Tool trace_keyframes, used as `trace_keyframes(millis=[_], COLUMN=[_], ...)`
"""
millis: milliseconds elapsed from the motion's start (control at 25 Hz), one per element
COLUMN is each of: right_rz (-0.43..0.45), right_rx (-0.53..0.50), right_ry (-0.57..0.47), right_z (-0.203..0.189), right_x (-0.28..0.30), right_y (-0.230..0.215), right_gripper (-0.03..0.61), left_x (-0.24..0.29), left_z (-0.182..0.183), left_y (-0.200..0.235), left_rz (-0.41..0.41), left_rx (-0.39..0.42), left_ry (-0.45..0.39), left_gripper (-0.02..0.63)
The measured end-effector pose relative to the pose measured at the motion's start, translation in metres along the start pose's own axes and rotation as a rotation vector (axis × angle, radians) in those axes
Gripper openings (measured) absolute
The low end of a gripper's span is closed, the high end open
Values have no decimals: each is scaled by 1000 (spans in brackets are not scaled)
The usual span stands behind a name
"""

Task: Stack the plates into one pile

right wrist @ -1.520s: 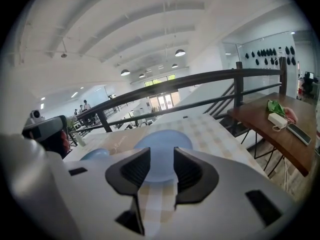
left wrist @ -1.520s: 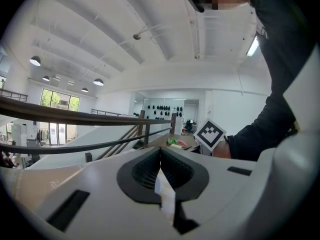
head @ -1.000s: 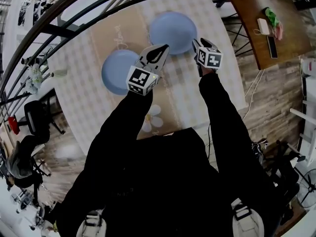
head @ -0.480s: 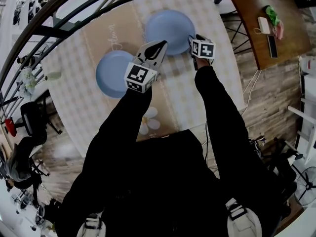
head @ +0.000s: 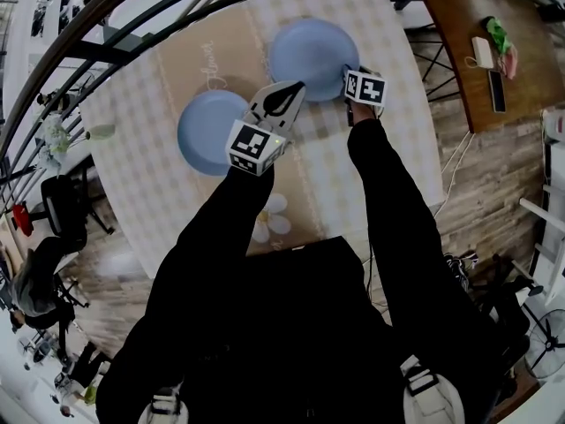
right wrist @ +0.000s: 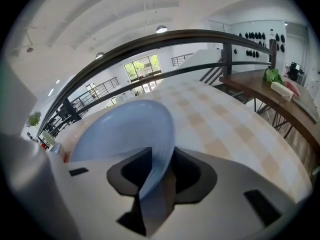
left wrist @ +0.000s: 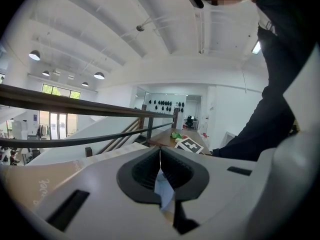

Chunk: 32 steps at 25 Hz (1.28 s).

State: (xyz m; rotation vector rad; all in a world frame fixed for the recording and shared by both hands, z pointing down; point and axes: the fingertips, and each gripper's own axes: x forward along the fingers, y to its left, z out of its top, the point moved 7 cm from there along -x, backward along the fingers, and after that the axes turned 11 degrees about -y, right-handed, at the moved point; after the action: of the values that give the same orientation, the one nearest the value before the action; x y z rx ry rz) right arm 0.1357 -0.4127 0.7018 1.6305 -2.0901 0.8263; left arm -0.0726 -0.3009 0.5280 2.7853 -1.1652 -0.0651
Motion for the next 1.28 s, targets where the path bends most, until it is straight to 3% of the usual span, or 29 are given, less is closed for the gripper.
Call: trace_keyframes(millis=[320,640,1280], right_rz=[17,29,22], right_rx=[200,455,566], right_ry=[-59,-101,-147], right_z=[-6,-16,-11], right_x=[-13,-35,-92], right_y=[2,-1,-18], right_gripper=[56,20,20], left_x=[-9,-20,-46], left_z=[1,3,20], left_y=[-4,-20,-46], left_rz=[24,29,40], left_rx=[-4,-35,-18], left_ry=[0,2,-44], left_gripper=[20,20,20])
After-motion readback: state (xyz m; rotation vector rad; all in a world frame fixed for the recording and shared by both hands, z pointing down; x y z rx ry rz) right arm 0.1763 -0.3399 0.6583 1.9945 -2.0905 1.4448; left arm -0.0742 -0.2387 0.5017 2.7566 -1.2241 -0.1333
